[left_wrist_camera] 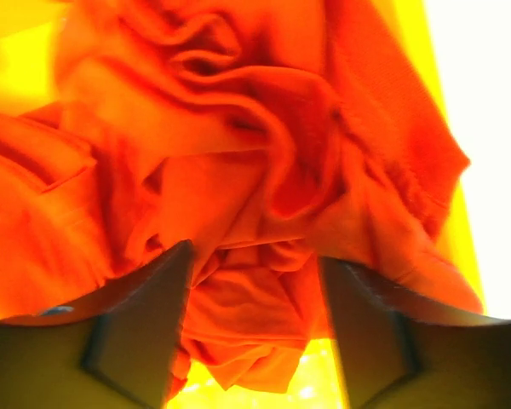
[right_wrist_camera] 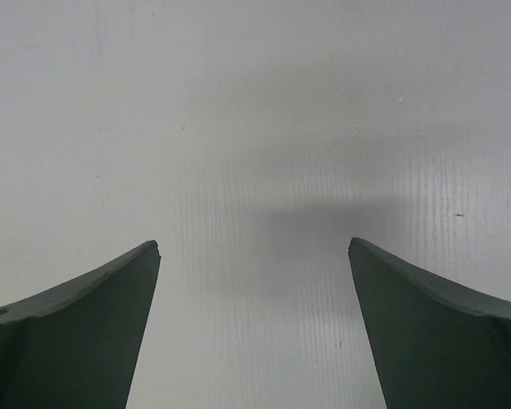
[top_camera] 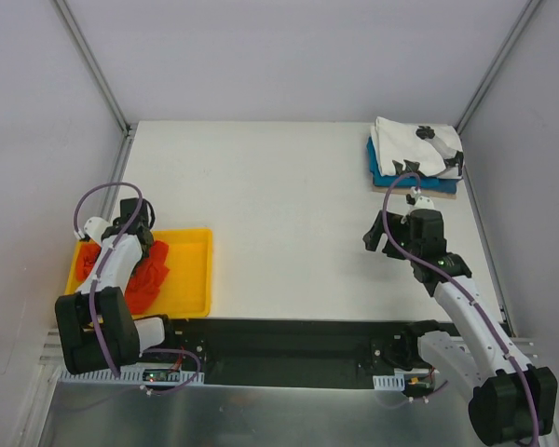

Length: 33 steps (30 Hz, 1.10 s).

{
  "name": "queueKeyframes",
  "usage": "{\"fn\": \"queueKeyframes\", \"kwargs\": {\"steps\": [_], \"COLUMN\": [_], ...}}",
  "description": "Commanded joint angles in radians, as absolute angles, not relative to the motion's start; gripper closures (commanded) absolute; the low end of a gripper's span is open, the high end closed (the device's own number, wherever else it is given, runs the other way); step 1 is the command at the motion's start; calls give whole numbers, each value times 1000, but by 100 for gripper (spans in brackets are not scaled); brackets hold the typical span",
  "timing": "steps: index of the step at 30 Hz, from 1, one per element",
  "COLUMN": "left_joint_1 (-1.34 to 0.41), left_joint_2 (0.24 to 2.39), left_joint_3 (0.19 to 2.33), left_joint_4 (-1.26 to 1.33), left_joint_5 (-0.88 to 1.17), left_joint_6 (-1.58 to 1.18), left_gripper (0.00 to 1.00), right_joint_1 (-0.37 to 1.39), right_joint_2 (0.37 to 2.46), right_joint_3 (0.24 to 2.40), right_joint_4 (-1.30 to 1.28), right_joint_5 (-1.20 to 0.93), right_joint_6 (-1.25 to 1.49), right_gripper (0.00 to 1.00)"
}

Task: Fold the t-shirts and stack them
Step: Grab the tshirt from the pile

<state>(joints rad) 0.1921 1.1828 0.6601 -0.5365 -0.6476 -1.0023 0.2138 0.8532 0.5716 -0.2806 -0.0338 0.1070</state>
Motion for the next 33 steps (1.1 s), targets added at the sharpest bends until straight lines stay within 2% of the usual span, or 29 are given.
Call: {"fn": "queueKeyframes", "kwargs": {"steps": [1,2,4,7,11,14,17,18,19,20,21,33], "left_joint_1": [210,213,218,216,216,218,219,219,219,222,225,423], "left_joint_2": [1247,1264,1252,1125,829,706,731,756,782,842,873,1328], "left_joint_3": [727,733,749,707,664,624,615,621,636,644,650,701], "left_joint_4": [-494,-491,-489,-448,-442,-443,-443,-443,-443,-445,-443,-397], "left_joint_5": [-560,-534,-413,-325,-374,-448,-485,-491,-498,-509,-524,-325], "left_joint_6": [-925,-910,-855,-828,-804,-819,-831,-818,-815,-815,-813,-838], "left_gripper": [53,100,100,100,100,100,100,96,48,8,1,1], "right_joint_1": [218,218,218,218,218,218,218,216,218,218,219,218], "right_joint_2": [839,833,822,801,795,799,807,813,816,818,821,813], "right_joint_3": [584,581,584,580,578,580,578,583,586,586,584,583], "right_joint_4": [-253,-250,-259,-264,-244,-252,-242,-244,-247,-248,-249,-255], "right_joint_5": [-48,-48,-51,-49,-71,-68,-71,-81,-83,-83,-80,-69], "right_joint_6": [94,97,97,92,103,97,98,98,95,95,97,92], "right_gripper": [3,3,3,3,3,3,3,2,2,2,3,2]}}
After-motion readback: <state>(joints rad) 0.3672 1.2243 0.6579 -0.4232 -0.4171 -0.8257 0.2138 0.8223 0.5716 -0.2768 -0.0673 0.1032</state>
